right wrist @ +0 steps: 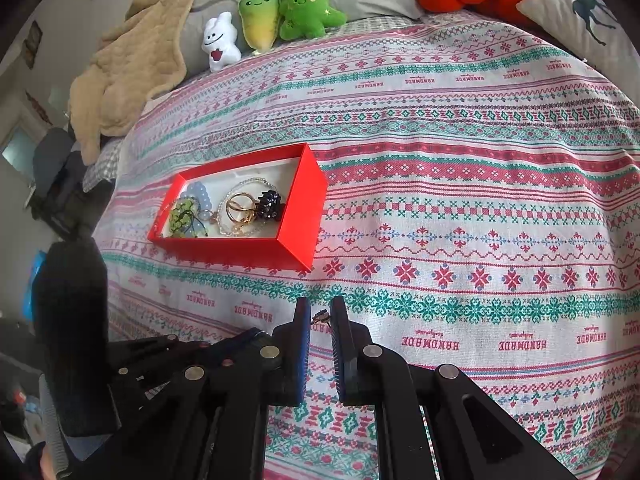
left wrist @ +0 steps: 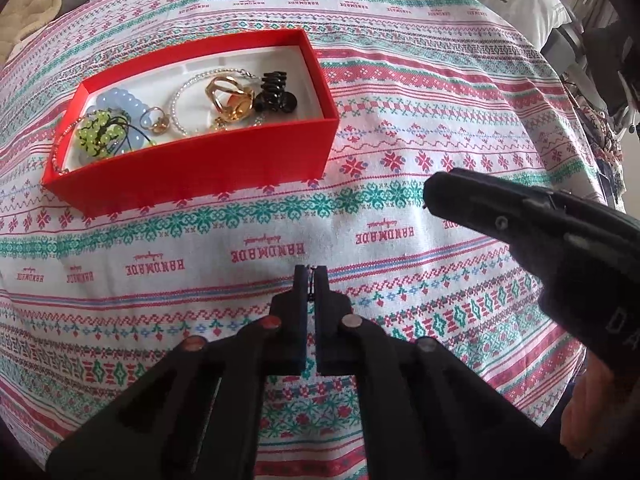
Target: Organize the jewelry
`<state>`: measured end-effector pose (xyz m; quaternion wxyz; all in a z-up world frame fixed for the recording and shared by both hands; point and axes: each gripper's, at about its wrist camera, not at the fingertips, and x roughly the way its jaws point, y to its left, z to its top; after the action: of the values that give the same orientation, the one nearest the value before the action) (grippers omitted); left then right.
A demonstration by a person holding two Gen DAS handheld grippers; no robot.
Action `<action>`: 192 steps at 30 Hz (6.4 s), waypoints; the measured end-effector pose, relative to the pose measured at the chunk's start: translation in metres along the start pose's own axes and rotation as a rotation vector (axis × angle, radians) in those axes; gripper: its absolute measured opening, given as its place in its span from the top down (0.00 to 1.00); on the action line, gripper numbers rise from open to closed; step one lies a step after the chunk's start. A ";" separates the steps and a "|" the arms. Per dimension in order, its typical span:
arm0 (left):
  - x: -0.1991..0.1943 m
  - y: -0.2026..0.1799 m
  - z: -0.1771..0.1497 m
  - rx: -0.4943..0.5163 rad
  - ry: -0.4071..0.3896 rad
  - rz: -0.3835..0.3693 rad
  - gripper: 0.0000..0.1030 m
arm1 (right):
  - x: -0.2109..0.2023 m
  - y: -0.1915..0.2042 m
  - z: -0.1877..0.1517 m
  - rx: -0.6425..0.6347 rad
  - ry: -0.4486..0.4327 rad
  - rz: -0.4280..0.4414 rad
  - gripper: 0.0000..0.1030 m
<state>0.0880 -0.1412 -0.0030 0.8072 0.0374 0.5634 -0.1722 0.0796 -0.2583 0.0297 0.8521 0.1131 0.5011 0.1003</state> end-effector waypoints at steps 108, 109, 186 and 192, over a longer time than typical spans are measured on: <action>-0.128 0.098 -0.033 -0.184 -0.370 0.247 0.11 | -0.034 0.066 0.002 -0.006 -0.215 -0.012 0.11; -0.130 0.097 -0.039 -0.182 -0.372 0.262 0.10 | -0.039 0.069 -0.002 -0.014 -0.223 -0.021 0.11; -0.145 0.051 -0.108 -0.163 -0.431 0.371 0.01 | -0.096 0.078 -0.093 -0.173 -0.322 -0.178 0.00; -0.144 0.052 -0.108 -0.162 -0.428 0.373 0.01 | -0.096 0.078 -0.093 -0.175 -0.323 -0.184 0.00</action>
<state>-0.0360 -0.0307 0.0840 0.9257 0.0388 0.3757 0.0209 -0.0522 -0.2022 0.0882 0.9336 0.0069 0.3554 0.0460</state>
